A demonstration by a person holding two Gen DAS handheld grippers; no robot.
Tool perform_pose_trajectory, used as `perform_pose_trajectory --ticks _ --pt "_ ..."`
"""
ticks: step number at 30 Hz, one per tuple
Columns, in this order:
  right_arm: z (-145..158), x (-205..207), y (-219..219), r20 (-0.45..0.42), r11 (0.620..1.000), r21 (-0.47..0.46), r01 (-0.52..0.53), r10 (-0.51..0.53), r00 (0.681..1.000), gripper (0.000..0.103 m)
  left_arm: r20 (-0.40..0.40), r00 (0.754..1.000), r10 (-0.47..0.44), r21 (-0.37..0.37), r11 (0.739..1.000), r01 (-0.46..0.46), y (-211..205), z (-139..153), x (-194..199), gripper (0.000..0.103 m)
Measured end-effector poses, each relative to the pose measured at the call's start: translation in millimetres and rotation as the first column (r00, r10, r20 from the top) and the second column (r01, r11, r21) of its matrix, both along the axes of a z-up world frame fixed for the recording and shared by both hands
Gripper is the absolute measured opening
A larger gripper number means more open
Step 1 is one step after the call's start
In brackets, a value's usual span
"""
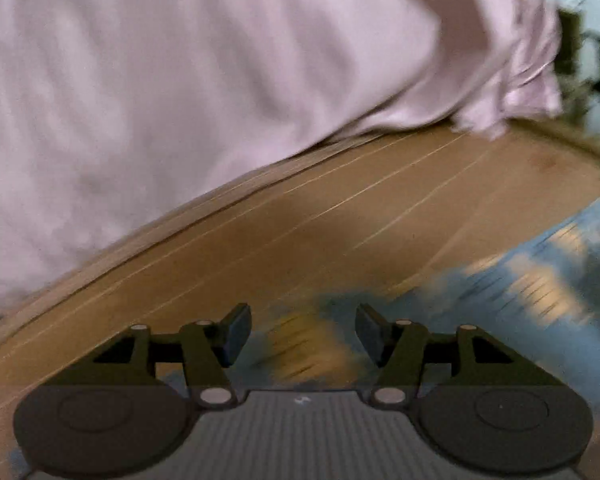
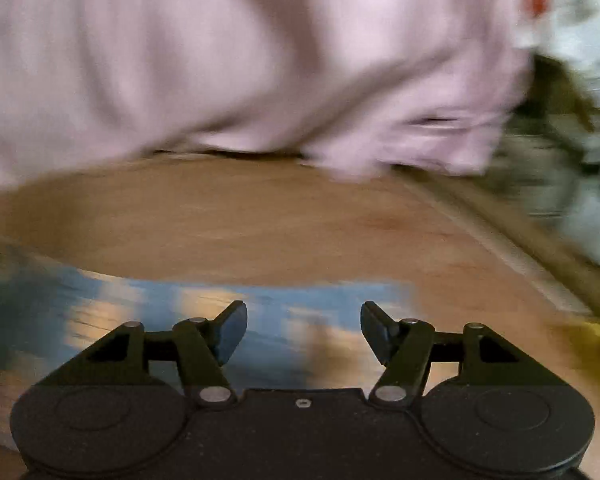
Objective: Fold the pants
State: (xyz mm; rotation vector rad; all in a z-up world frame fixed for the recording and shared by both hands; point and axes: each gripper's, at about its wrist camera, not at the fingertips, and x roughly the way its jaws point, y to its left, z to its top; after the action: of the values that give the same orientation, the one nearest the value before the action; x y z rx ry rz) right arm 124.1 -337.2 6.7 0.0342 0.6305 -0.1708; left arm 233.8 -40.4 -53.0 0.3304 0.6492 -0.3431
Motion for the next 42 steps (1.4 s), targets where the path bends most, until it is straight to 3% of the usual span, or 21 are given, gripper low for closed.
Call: perform_pose_trajectory --ticks 2,4,5,6,8,10,15,18,20,23,25,27,28,30,32,33,35,36,39,41,42 --pt "-5 21 25 -0.020 0.988 0.089 -0.125 0.127 0.992 0.058 0.013 0.998 0.055 0.023 0.998 -0.056 25 -4 4 0.063" --pt "-18 39 52 -0.090 0.978 0.069 -0.199 0.204 0.975 0.056 -0.016 0.995 0.103 0.082 0.992 -0.101 49 -13 17 0.063" --pt "-25 45 59 -0.130 0.980 0.041 -0.193 0.196 0.972 0.054 -0.039 0.991 0.131 0.107 0.986 -0.126 57 -21 23 0.068" --pt "-33 49 59 -0.158 0.986 0.029 -0.164 0.166 0.973 0.058 -0.034 0.991 0.130 0.061 0.990 -0.127 66 -22 25 0.069" --pt "-29 52 52 -0.168 0.998 0.017 -0.067 0.069 0.983 0.062 -0.047 0.990 0.133 0.064 0.989 -0.130 77 -17 28 0.069" --pt "-17 50 58 -0.126 0.996 -0.049 -0.069 0.063 0.990 0.062 0.006 0.995 0.099 0.040 0.994 -0.099 80 -6 28 0.068" --pt "-3 54 111 -0.091 0.953 0.000 -0.304 0.303 0.949 0.066 0.002 0.992 -0.128 -0.023 0.992 0.128 42 10 56 0.070" --pt "-17 61 123 -0.120 0.950 0.050 -0.309 0.313 0.942 0.061 -0.053 0.978 -0.200 0.068 0.977 0.203 6 -10 80 0.063" --pt "-27 63 120 -0.153 0.966 0.069 -0.249 0.257 0.954 0.058 -0.031 0.975 -0.218 0.162 0.962 0.220 -7 -24 86 0.061" --pt "-24 57 97 -0.140 0.990 0.050 -0.128 0.134 0.981 0.064 0.059 0.986 -0.159 0.305 0.943 0.133 -9 -35 87 0.061" --pt "-14 47 71 -0.114 0.999 0.024 -0.033 0.036 0.993 0.066 0.070 0.991 -0.111 0.344 0.935 0.081 -4 -32 90 0.061" --pt "-2 21 40 -0.058 0.998 0.044 0.044 -0.041 0.997 0.079 0.056 0.992 -0.116 0.233 0.967 0.100 0 -14 89 0.064" --pt "3 8 24 -0.025 0.994 0.054 0.091 -0.090 0.996 0.092 0.048 0.989 -0.137 0.153 0.980 0.129 -2 -2 87 0.074" --pt "6 -25 -9 0.031 0.972 0.051 0.229 -0.231 0.973 0.099 0.036 0.972 -0.231 0.014 0.973 0.230 -25 20 84 0.089" --pt "2 -49 -33 0.048 0.952 0.048 0.304 -0.306 0.951 0.099 0.027 0.926 -0.377 -0.055 0.924 0.378 -66 34 79 0.093" --pt "-2 -56 -47 0.031 0.945 0.061 0.322 -0.324 0.946 0.097 0.009 0.881 -0.472 -0.057 0.880 0.472 -94 40 76 0.093" --pt "-8 -69 -70 0.024 0.942 0.101 0.320 -0.324 0.946 0.087 -0.032 0.761 -0.649 -0.032 0.761 0.648 -153 46 66 0.085" --pt "-10 -75 -78 0.041 0.944 0.117 0.309 -0.316 0.948 0.087 -0.048 0.680 -0.732 -0.025 0.681 0.732 -184 47 59 0.081" --pt "-15 -85 -100 0.051 0.940 0.174 0.293 -0.306 0.951 0.076 -0.057 0.489 -0.871 0.004 0.489 0.872 -262 40 41 0.070" --pt "-20 -85 -114 0.043 0.924 0.228 0.307 -0.324 0.945 0.062 -0.084 0.414 -0.906 0.012 0.415 0.910 -306 29 36 0.059" --pt "-23 -87 -121 0.039 0.913 0.258 0.316 -0.337 0.941 0.060 -0.111 0.398 -0.910 0.002 0.401 0.916 -325 23 34 0.058"
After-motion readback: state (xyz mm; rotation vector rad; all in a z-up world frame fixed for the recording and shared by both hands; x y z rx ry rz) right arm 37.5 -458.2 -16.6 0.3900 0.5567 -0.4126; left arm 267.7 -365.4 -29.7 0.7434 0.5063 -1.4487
